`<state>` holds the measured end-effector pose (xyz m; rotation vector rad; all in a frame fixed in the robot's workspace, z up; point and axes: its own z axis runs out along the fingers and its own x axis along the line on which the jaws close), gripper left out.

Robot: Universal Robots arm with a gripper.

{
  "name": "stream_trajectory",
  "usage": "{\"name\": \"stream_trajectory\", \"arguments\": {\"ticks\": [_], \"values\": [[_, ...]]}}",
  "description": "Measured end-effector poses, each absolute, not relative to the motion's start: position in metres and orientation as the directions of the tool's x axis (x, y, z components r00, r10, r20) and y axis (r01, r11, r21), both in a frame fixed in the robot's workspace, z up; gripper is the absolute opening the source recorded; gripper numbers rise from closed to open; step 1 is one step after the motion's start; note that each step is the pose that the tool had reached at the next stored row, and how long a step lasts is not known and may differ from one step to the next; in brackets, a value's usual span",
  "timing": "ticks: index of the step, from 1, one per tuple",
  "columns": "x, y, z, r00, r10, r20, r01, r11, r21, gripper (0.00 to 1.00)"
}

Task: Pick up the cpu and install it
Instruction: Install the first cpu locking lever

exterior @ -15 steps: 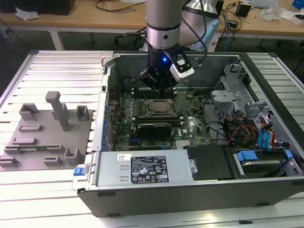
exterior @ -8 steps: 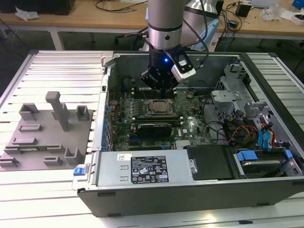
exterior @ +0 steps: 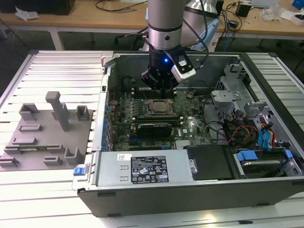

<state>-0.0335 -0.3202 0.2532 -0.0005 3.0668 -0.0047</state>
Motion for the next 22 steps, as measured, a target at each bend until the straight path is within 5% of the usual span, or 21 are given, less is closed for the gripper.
{"name": "stream_trajectory", "arguments": {"ticks": [22], "values": [[-0.071, -0.320, 0.253, -0.997, 0.000, -0.075, 0.000, 1.000, -0.003, 0.11]]}}
